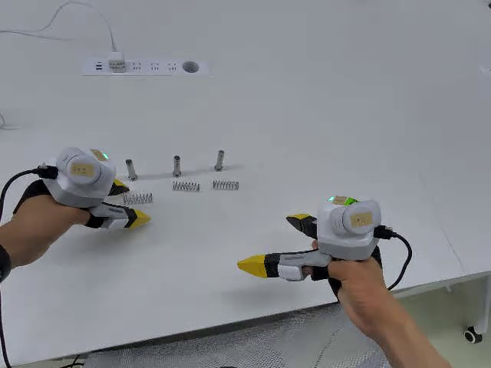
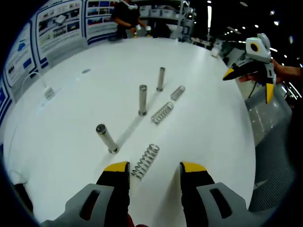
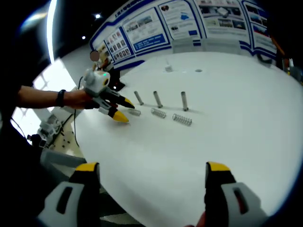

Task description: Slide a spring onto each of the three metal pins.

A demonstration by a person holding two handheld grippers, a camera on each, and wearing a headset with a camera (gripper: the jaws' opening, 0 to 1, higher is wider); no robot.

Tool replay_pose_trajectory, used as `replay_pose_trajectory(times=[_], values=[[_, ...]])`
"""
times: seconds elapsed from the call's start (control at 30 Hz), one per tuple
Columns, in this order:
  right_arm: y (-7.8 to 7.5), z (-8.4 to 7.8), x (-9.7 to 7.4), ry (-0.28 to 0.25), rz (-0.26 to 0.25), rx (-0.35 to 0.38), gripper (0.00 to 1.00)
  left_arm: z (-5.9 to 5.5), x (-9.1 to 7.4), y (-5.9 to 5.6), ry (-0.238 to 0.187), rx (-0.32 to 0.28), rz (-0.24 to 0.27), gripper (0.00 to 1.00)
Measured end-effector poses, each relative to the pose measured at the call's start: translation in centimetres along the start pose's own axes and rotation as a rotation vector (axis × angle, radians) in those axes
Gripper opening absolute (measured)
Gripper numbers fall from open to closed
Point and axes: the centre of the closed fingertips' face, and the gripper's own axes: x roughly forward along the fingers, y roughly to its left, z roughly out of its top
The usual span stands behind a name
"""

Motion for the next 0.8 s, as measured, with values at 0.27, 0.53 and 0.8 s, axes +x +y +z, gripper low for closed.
replay_pose_trajectory(times=[0.27,0.53,0.8], values=[[0.2,0.4,0.0,-0.004,0.003,-0.006,0.93,-0.6,0.4,0.4,-0.012,0.03,0.041,0.21],[0.6,0.6,0.0,-0.007,0.009,-0.014,0.93,-1.3,0.1,0.1,0.009,0.016,0.091,0.11],[0.8,0.2,-0.1,-0.008,0.013,-0.022,0.93,-1.9,-0.7,-2.0,0.001,-0.027,0.081,0.1]])
